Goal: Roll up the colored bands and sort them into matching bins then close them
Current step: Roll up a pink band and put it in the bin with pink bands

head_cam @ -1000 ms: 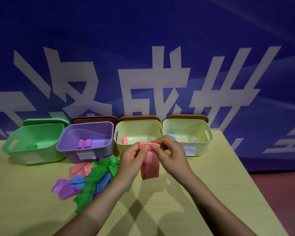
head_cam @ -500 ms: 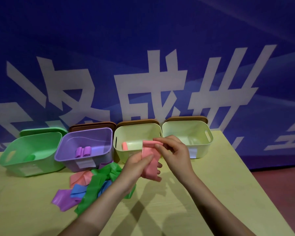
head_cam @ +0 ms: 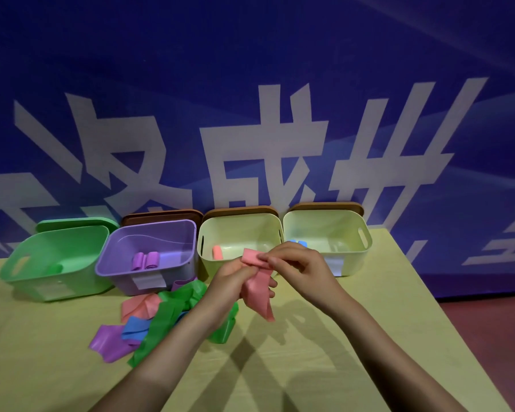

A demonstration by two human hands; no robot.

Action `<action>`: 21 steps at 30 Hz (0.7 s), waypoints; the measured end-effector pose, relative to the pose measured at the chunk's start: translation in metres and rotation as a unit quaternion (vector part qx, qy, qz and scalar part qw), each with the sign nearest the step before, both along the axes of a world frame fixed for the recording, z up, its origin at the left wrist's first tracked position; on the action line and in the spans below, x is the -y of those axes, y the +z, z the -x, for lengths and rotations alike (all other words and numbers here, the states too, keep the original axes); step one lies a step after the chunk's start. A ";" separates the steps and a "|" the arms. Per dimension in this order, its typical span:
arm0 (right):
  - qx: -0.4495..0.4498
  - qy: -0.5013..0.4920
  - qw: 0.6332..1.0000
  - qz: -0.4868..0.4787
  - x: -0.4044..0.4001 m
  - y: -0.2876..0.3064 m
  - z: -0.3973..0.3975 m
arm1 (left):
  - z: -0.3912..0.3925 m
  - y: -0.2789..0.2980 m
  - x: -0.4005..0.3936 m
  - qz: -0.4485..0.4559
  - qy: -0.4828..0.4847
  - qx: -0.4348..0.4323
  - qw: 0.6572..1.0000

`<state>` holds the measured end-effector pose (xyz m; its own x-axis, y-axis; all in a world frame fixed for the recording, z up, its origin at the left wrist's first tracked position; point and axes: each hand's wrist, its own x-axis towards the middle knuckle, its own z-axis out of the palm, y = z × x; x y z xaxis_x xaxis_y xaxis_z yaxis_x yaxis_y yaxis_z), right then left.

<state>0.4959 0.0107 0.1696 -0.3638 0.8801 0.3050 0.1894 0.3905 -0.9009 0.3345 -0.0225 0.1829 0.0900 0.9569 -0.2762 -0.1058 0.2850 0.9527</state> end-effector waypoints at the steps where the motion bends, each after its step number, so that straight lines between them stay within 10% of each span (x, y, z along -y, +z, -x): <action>1: -0.011 -0.007 1.000 0.012 0.000 0.001 0.001 | 0.000 0.001 0.001 -0.005 -0.009 -0.009 1.000; 16: 0.059 -0.072 0.995 0.028 0.002 0.002 0.004 | -0.006 0.000 0.003 -0.081 0.006 -0.149 0.986; 21: 0.037 -0.128 0.991 0.013 0.003 0.001 -0.004 | -0.017 -0.001 0.003 -0.028 0.009 -0.047 0.998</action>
